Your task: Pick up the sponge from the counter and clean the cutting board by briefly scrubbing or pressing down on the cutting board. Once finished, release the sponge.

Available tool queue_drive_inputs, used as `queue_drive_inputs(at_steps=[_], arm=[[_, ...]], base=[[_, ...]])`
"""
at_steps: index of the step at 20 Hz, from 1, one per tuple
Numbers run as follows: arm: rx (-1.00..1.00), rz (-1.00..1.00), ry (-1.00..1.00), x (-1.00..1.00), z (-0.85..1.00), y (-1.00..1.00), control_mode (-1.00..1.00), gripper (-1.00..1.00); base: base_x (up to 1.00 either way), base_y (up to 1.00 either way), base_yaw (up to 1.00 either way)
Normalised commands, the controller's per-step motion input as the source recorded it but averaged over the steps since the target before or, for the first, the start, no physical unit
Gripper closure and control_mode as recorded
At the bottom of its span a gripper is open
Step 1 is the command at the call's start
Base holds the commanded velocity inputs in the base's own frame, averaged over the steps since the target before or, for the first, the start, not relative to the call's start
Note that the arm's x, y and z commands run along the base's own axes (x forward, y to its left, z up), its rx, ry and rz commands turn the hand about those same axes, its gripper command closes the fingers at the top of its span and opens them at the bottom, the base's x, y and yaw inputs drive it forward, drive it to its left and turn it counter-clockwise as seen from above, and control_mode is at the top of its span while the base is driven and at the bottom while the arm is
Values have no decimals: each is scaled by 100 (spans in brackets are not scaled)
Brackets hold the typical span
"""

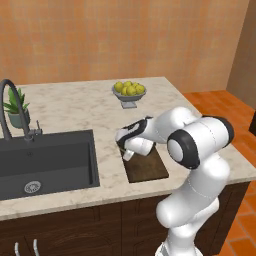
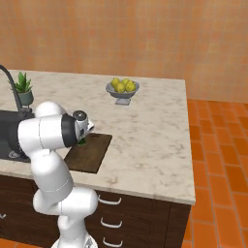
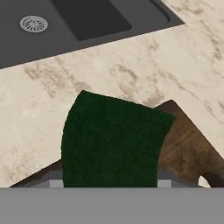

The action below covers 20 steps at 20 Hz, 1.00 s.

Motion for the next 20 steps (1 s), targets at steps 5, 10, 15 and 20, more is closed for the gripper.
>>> queue_drive_inputs(at_steps=[5,10,15,20], arm=[[2,8,-4,-3,-12,-37,-100,100],[3,8,-1,-1,-22,-39,-100,100],[3,8,0,-7,-28,-55,-100,100],[0,6,-11,-46,-19,-62,-100,100]], base=[[0,0,0],[0,0,0],[0,0,0],[0,0,0]])
